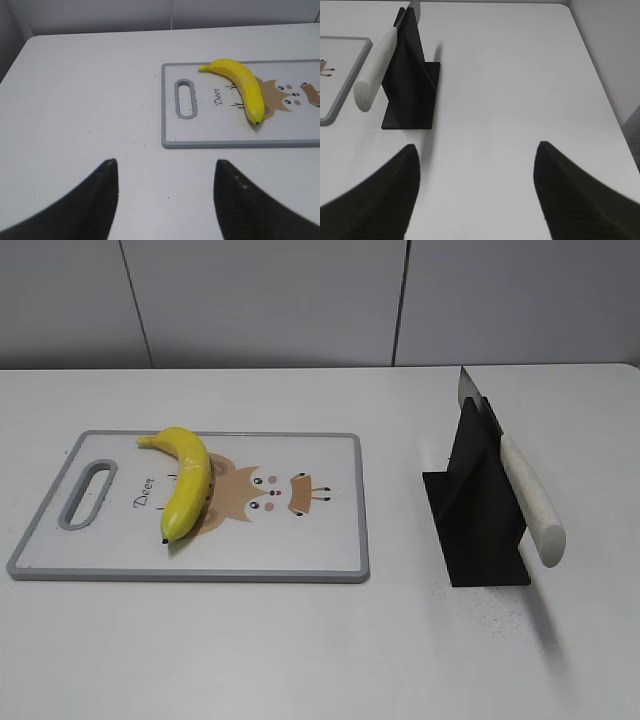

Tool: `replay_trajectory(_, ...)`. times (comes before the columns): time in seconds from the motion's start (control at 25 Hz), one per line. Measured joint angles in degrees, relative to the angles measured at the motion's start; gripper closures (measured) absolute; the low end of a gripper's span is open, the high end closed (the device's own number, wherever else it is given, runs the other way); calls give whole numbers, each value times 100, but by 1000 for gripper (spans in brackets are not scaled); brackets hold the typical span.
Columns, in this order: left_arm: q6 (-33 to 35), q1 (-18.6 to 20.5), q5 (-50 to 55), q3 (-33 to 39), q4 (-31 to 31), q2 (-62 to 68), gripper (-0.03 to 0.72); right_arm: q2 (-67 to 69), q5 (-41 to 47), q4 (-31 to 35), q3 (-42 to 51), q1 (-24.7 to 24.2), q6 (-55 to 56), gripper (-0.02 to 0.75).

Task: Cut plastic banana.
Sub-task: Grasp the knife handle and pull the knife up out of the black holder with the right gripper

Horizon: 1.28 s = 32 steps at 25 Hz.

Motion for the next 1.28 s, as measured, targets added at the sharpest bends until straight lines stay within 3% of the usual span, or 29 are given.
replay_trajectory(1.28, 0, 0, 0, 0, 0, 0, 104, 0, 0, 0, 0, 0, 0, 182)
